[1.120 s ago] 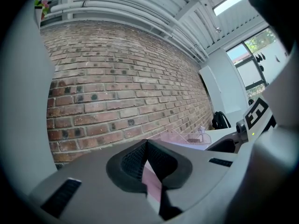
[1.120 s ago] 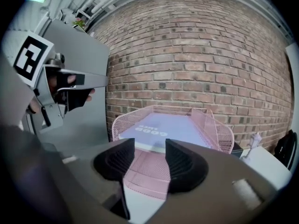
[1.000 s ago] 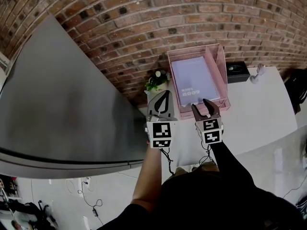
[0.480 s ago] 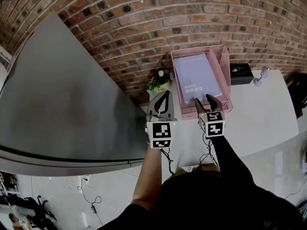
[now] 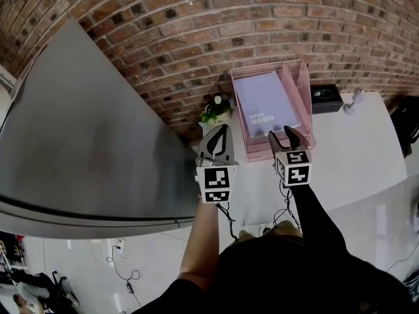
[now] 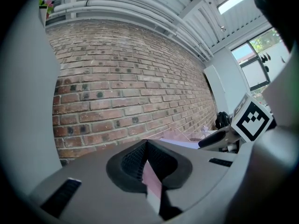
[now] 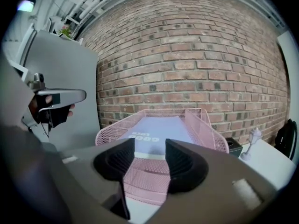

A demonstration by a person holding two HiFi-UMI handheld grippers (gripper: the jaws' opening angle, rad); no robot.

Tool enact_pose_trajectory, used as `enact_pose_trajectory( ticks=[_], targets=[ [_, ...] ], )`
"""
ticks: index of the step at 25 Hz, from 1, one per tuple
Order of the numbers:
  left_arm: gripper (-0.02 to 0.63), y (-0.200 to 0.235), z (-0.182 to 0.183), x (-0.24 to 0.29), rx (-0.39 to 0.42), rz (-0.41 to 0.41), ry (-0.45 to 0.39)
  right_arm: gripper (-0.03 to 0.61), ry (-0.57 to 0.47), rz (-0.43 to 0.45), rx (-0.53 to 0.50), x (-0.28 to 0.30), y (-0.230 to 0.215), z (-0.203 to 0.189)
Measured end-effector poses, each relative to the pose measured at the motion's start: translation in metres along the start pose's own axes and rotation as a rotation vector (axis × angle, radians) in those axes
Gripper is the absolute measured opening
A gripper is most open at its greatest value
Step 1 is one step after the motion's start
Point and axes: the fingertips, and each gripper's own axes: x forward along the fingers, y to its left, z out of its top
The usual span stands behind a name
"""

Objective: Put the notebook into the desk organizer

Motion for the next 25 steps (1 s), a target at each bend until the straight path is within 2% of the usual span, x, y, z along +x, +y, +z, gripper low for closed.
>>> enact_pose_trajectory(
  ticks=[10, 15, 19, 25],
  targets=[
    [0.008, 0.011, 0.013, -0.048, -0.003, -0.004, -0.028, 0.209, -0.137, -0.081, -0.094, -0.063, 0.003, 0.047],
    [0.008, 0.010, 0.015, -0.084, 0.000, -0.011, -0.035, 0.209, -0.214, -0.097, -0.213, -0.107, 0.022, 0.065],
    [0.008, 0.005, 0.017, -0.107, 0.007, -0.022, -0.051, 0.209, -0.307, -0.050, -0.195, -0.144, 0.040, 0.080],
    [0.008, -0.010, 0.027, -0.133, 0.010, -0.056, -0.093, 0.209, -0.356, -0.060, -0.187, -0.181, 0.052, 0.082]
  ],
)
